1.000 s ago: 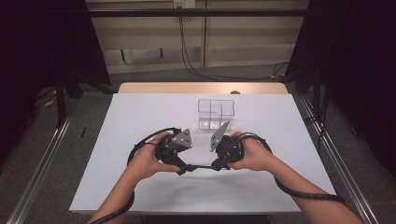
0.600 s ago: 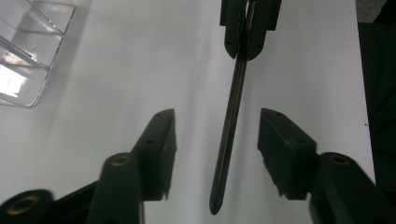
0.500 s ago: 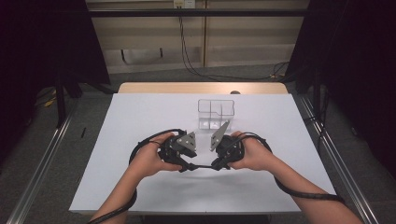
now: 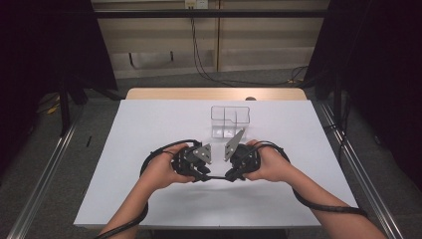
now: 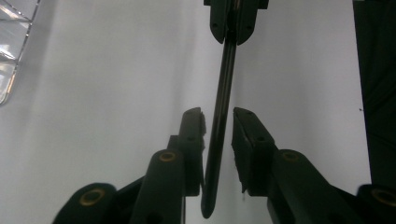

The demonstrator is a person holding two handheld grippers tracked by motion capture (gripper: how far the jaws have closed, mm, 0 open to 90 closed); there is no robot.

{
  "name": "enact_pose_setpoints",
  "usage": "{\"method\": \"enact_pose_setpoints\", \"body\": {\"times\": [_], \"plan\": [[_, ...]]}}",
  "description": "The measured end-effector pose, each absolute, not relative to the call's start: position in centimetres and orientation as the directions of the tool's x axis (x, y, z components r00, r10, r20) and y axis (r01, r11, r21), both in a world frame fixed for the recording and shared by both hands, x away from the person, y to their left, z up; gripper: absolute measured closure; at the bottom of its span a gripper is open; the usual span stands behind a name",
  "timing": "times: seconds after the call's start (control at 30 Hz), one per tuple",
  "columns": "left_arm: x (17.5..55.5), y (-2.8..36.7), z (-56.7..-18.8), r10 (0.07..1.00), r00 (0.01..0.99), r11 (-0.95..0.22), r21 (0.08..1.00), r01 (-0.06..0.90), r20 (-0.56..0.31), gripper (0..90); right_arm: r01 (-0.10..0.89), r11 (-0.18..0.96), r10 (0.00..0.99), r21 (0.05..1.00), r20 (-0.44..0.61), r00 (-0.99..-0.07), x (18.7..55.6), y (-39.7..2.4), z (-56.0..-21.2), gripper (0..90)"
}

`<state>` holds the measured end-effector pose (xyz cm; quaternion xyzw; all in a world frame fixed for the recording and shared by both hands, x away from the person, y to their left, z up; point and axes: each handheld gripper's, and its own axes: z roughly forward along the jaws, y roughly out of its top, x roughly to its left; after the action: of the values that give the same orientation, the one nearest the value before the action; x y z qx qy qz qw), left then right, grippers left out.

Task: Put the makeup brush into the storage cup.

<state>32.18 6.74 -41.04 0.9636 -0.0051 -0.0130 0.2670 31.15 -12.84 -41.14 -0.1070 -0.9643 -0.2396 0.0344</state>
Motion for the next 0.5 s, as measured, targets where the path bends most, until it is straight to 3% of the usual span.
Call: {"method": "enact_pose_setpoints", "body": {"times": [0.5], "plan": [[32.0,6.4,-41.6,-0.056,0.998,-0.877,0.48,-0.035,-0.029,83.0,0.203,0.844,0.165,0.496,0.12,-0.979,31.2,-13.0,-39.8,84.2]]}}
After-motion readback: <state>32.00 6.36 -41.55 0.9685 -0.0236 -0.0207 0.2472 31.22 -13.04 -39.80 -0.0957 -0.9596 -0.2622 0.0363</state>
